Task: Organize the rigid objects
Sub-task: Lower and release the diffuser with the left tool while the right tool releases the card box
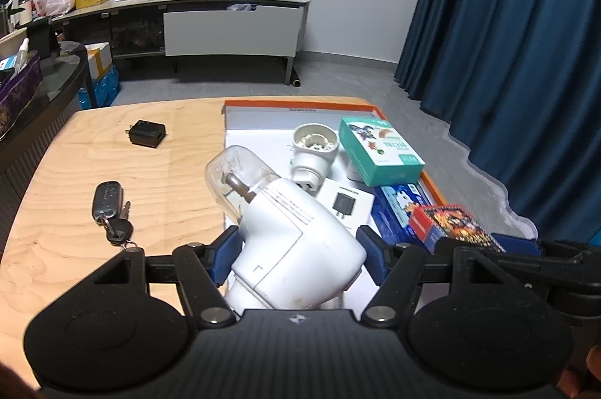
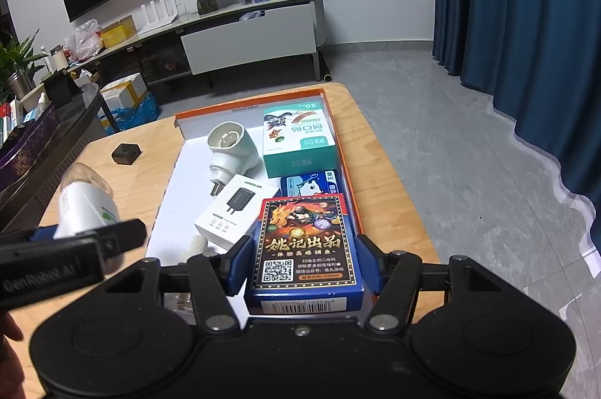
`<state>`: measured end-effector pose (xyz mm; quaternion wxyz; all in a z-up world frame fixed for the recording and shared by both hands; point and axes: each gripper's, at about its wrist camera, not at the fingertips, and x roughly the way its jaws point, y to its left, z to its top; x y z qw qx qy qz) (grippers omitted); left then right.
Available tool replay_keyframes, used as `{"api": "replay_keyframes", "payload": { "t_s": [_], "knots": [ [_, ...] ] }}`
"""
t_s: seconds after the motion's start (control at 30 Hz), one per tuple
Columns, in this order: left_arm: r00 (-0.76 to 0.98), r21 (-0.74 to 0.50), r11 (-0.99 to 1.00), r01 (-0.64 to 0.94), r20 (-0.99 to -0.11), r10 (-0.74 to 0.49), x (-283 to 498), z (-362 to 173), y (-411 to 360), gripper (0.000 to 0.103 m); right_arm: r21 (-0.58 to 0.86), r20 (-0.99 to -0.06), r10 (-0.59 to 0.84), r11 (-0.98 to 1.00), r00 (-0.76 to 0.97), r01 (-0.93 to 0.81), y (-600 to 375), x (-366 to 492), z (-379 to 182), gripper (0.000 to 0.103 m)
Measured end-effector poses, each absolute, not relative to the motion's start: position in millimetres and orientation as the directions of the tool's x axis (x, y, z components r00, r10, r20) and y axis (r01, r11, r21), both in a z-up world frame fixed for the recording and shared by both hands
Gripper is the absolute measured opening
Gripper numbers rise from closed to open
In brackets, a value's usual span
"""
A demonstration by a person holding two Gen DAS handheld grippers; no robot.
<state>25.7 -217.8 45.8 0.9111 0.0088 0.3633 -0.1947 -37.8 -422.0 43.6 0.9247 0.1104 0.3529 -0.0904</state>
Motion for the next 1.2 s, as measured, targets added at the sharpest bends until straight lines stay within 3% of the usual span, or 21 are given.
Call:
{"api": "replay_keyframes", "payload": {
  "t_s": [0.77, 0.8, 1.07, 1.2],
  "knots": [
    [0.603, -0.152, 0.907, 0.394, -0.701, -0.380, 35, 30, -228, 0.068, 0.132, -0.711, -0.063, 0.967, 0.701, 0.220, -423, -20, 25, 0.074],
    [0.601, -0.152, 0.906, 0.395, -0.703, -0.380, 35, 29, -229, 0.068, 0.126, -0.709, -0.068, 0.967, 0.702, 0.221, -422, -21, 26, 0.077],
    [0.542, -0.205, 0.871, 0.447, -0.712, -0.446, 32, 22, -237, 0.069, 0.065, -0.653, -0.193, 0.949, 0.732, 0.308, -434, -35, 50, 0.080],
    [0.553, -0.209, 0.856, 0.473, -0.686, -0.473, 25, 25, -238, 0.087, 0.075, -0.643, -0.203, 0.943, 0.738, 0.325, -438, -39, 56, 0.080]
  ]
}}
